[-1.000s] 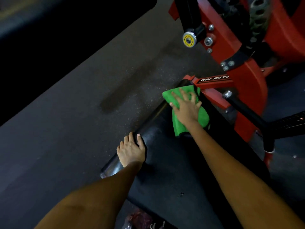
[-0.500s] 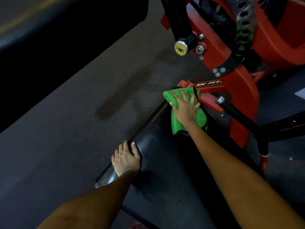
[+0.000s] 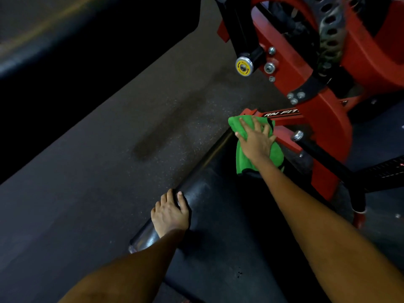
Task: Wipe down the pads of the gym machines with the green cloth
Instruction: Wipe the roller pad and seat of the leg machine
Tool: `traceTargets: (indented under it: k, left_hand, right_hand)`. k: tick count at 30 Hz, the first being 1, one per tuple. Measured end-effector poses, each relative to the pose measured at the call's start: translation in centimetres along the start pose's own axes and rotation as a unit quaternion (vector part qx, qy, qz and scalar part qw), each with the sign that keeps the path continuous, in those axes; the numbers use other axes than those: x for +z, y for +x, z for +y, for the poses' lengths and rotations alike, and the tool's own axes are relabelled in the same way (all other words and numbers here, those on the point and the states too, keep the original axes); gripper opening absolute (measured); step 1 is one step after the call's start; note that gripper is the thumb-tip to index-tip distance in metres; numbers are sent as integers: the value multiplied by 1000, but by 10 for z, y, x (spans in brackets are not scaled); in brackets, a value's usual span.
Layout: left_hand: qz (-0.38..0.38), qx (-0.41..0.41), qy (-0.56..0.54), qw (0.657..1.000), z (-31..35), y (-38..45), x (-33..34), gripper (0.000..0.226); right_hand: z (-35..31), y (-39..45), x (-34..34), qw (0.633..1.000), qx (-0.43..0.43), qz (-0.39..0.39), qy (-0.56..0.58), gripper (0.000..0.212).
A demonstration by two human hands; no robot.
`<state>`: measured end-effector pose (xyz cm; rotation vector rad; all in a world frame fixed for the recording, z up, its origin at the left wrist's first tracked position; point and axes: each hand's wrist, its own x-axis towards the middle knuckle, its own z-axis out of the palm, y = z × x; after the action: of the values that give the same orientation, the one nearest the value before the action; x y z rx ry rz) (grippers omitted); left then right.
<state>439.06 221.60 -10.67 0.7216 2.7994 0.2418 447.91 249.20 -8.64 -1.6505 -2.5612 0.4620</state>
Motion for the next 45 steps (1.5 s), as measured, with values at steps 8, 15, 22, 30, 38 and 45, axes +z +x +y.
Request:
traceTargets:
  k: [8, 15, 22, 30, 38, 45]
  left_hand:
    - [11, -1, -4, 1000, -1, 1, 3, 62]
    - [9, -1, -2, 1000, -2, 3, 6, 53]
    - [12, 0, 2, 1000, -2, 2, 5, 52]
    - [18, 6, 2, 1000, -1, 2, 3, 52]
    - [28, 11, -13, 999, -2, 1, 5, 47]
    - [19, 157, 15, 987, -1, -6, -1, 72]
  right_hand:
    - [40, -80, 23, 975, -214, -25, -48, 54]
    - [32, -38, 8, 1000, 5, 14, 0, 53]
    - [22, -126, 33, 981, -191, -1, -43, 53]
    - [52, -82, 19, 999, 40, 8, 20, 55]
    - [20, -167, 44, 982, -186, 15, -44, 56]
    - [68, -121, 31, 999, -19, 26, 37, 55]
